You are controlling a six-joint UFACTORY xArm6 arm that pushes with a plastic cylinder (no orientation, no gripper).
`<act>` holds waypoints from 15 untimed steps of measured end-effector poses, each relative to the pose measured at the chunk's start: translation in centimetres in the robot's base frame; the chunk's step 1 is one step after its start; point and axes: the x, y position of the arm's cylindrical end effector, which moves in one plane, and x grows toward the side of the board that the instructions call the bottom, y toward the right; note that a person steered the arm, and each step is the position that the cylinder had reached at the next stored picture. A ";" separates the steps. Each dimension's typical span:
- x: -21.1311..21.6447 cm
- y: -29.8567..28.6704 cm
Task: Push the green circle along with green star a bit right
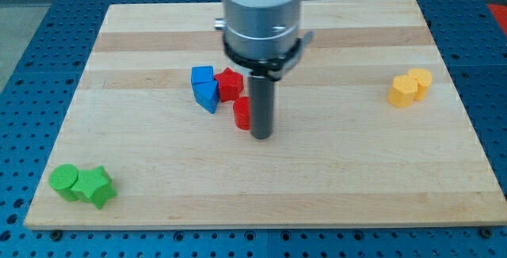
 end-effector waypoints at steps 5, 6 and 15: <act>-0.7 0.0; 0.3 1.3; 3.8 -28.5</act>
